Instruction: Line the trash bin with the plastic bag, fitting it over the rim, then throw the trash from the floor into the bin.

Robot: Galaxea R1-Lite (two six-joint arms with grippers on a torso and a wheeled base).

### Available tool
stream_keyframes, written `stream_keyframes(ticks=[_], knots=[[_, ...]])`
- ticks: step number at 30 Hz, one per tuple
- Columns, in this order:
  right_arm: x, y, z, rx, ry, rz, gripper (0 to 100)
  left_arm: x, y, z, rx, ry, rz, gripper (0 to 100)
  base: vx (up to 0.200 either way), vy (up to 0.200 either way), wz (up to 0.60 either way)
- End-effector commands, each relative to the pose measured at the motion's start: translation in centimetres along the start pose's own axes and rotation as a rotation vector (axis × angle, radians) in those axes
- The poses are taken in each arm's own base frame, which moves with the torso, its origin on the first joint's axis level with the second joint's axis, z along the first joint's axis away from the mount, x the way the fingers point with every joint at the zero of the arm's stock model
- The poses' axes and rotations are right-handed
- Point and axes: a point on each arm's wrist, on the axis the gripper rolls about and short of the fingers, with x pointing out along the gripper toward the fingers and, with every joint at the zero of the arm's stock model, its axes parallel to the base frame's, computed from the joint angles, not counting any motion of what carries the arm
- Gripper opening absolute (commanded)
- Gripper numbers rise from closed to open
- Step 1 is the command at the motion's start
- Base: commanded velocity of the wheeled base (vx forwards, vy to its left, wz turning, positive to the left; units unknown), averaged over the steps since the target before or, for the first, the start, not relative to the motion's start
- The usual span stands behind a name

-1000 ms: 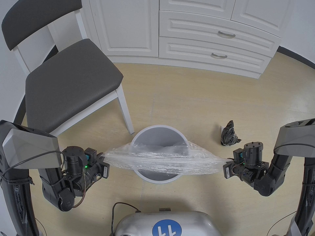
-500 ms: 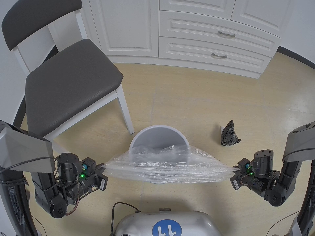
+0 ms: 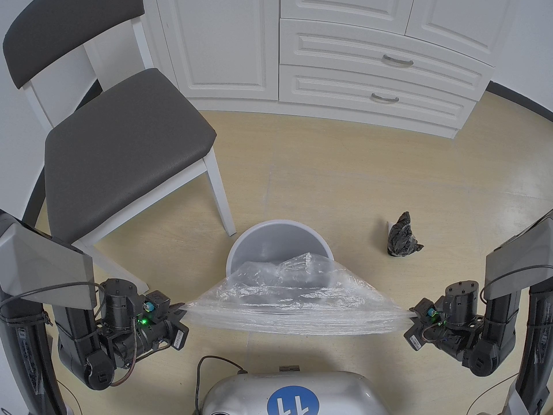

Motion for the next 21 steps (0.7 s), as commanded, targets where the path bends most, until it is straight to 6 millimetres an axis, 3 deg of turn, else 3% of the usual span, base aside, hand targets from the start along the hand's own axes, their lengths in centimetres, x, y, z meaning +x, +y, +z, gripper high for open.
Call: stream_keyframes(ticks=[1,9,10,13,21], knots=[[0.0,0.7,-1.4,-0.049,0.066,0.037,0,-0.1,-0.2,-0.5,0.004,0.021,-0.025,0,0.0,0.0,0.0],[2.3,1.7,-2.1,-0.051,0.085,0.039,0,1.8,-0.4,-0.9,0.002,0.028,-0.01,0,0.0,0.0,0.0],[3.2,1.7,-1.9,-0.023,0.072,0.023,0,2.6,-0.3,-0.8,0.0,0.023,0.018,0,0.0,0.0,0.0],[3.6,1.8,-1.2,0.013,0.042,0.011,0,3.3,-0.1,-0.5,-0.001,0.011,0.063,0,0.0,0.0,0.0],[4.4,2.4,2.0,0.153,-0.069,-0.066,0,4.0,0.5,0.3,-0.015,-0.027,0.115,0,0.0,0.0,0.0]])
